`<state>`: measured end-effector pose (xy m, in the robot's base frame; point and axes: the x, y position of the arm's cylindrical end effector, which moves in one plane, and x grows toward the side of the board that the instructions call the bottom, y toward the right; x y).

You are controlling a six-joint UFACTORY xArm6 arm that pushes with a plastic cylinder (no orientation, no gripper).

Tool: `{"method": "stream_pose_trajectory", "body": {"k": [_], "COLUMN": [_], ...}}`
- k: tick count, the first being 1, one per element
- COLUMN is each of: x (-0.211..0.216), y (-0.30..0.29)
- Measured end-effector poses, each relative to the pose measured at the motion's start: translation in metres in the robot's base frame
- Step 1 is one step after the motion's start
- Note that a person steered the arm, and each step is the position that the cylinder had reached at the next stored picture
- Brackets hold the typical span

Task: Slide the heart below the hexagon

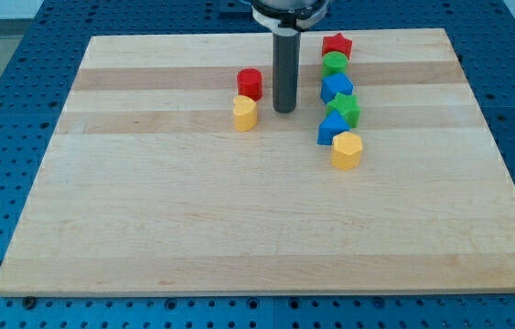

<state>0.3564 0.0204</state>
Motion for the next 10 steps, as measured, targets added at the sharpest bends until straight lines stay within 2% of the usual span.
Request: {"method": "stream_pose_trajectory", "body": {"k": [3,5,8,10], "x": [-0.007,0.003,0.099,0.107], "y": [-0.076,-0.076,-0.076,-0.089]}}
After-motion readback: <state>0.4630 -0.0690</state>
